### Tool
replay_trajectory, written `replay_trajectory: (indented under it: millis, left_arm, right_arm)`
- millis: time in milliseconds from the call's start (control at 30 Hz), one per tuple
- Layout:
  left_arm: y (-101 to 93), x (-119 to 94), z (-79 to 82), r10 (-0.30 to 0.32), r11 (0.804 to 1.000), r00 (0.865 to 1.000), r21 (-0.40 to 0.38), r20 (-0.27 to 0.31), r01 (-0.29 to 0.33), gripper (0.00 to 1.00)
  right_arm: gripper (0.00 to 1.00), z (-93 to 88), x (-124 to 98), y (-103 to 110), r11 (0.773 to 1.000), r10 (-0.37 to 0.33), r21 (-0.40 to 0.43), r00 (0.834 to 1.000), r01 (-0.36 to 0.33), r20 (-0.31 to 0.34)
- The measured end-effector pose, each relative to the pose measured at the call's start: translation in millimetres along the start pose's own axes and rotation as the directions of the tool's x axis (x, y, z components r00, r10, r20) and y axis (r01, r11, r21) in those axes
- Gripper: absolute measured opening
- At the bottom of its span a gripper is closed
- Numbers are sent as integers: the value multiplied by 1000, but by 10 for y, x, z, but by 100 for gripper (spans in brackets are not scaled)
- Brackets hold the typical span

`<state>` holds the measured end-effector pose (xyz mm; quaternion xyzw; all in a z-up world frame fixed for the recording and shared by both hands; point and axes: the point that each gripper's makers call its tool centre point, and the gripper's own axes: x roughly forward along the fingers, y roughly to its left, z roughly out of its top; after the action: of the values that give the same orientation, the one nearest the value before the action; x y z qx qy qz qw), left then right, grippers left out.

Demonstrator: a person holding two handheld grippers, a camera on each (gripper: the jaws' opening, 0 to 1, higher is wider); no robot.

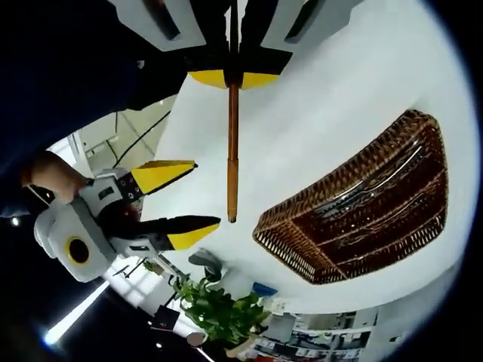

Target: Arrange the knives, forks, and spoons in their matching storage slots by inserting each utensil handle-first until every utensil is classified and aligned in the correct compartment

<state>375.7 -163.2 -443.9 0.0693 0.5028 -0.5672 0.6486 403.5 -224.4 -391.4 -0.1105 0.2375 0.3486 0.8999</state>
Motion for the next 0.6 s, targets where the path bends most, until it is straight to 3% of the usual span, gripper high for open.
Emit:
replay_trajectory:
  millis: [233, 400, 500, 600]
  left_arm:
    - [-15, -7, 134, 56, 995, 990, -91, 131, -44, 3]
    - [-29, -39, 212, 95, 988, 971, -137, 218, -65, 3]
    - [-49, -68, 259, 111, 985, 959, -160, 261, -70, 3]
    - [-95, -81, 272, 113, 984, 954, -165, 279, -68, 3]
  right_arm:
    - [23, 14, 37, 66, 971, -22, 240, 998, 7, 58]
    - [21, 87, 68, 103, 916, -36, 401, 993, -11, 111]
    - [20, 95, 92, 142, 900, -31, 435, 992, -25, 121]
    - [19, 133, 107, 167, 861, -36, 506, 988, -46, 152]
